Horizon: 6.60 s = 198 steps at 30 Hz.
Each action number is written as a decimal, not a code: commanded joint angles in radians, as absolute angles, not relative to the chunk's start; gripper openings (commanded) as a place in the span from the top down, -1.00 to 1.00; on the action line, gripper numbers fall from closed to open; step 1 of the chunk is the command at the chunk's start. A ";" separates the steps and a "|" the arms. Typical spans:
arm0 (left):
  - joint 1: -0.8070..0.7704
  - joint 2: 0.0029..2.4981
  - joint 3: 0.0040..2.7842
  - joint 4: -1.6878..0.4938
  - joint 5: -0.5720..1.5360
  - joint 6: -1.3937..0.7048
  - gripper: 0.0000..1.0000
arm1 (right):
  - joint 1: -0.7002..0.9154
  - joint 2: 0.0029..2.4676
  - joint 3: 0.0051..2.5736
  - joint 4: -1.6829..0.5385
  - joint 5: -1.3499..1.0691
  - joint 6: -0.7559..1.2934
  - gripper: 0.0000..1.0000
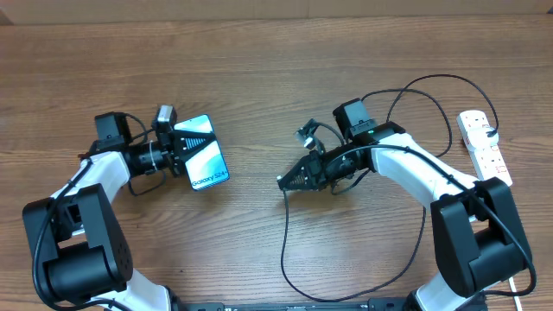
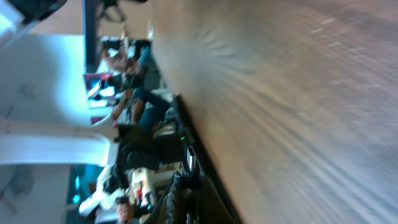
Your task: Plug charger to phone and switch on socket
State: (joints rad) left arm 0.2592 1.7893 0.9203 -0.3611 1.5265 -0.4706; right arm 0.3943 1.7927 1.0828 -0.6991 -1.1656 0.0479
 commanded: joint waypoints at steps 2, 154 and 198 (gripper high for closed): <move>0.247 1.759 0.929 -0.323 1.580 -0.545 0.91 | 0.439 1.795 1.108 -0.680 -1.309 0.017 0.92; 0.141 1.758 0.947 0.005 1.486 -0.921 0.91 | 0.629 1.796 1.107 0.043 -1.191 0.811 0.93; 0.141 1.758 0.947 0.009 1.513 -0.920 0.92 | 0.599 1.796 1.107 0.036 -1.115 0.812 0.93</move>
State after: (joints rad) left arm 0.1501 1.7893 0.9253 0.0086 1.4578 -0.9112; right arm 0.6155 1.8000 1.0851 0.0303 -1.1522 0.8116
